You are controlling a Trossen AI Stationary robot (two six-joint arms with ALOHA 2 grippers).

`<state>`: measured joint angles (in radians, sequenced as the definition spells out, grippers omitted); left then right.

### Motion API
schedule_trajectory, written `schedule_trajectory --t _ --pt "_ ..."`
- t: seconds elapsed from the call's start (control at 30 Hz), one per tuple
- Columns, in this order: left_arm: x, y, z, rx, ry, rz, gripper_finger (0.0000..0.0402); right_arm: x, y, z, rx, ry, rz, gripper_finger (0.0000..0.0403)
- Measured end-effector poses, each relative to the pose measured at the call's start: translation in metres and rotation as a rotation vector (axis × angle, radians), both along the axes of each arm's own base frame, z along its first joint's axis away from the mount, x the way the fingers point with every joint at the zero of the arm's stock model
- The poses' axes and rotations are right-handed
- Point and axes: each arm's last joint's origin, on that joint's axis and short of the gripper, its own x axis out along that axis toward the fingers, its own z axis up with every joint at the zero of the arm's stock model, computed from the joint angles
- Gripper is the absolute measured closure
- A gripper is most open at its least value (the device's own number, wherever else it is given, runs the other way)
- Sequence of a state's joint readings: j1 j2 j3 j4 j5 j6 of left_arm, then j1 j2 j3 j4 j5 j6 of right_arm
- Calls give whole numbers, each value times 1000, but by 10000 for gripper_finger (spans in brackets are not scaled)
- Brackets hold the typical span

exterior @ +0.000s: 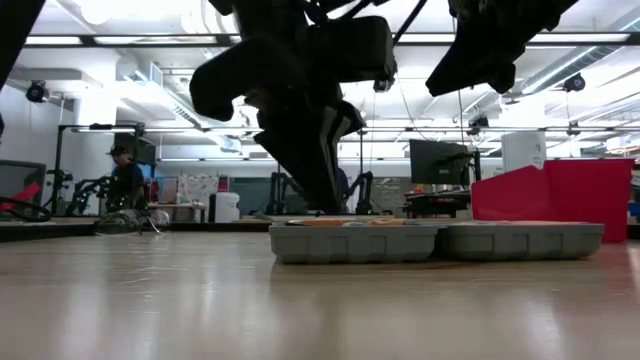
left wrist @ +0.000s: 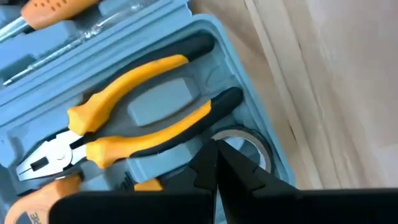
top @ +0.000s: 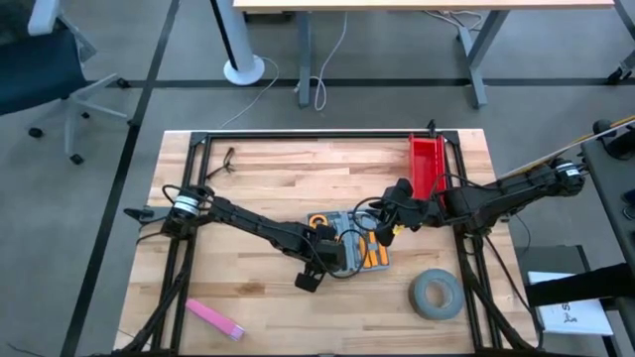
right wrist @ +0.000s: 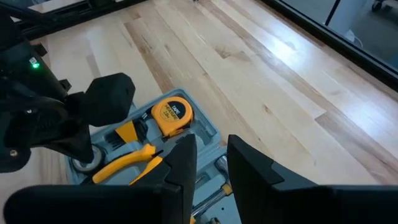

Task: Prefit tool cases
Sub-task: Put the black electrical tape into the gray pre-fit tool case

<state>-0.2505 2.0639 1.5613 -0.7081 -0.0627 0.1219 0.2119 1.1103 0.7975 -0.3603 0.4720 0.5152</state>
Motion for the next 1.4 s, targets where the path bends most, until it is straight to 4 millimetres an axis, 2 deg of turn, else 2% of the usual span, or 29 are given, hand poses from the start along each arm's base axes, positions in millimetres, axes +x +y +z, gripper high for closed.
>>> schedule_trajectory --t 0.13,0.27,0.4,0.53,0.73,1.13,1.4 --pt "0 0 -2 -1 -3 0 401 0 0 0 1 0 0 334" --pt "-2 3 -19 -15 35 -11 402 0 0 0 0 0 0 343" --pt "-3 4 -26 -33 33 -12 402 0 0 0 -1 1 0 351" --pt "-3 5 -21 -24 22 -4 402 0 0 0 -1 1 1 354" --pt "-3 6 -3 -33 -1 16 402 0 0 0 0 1 0 343" --pt "-16 5 -5 -111 151 23 401 0 0 0 1 0 0 337" --pt "-13 4 -10 -114 128 13 401 0 0 0 1 -3 0 353"
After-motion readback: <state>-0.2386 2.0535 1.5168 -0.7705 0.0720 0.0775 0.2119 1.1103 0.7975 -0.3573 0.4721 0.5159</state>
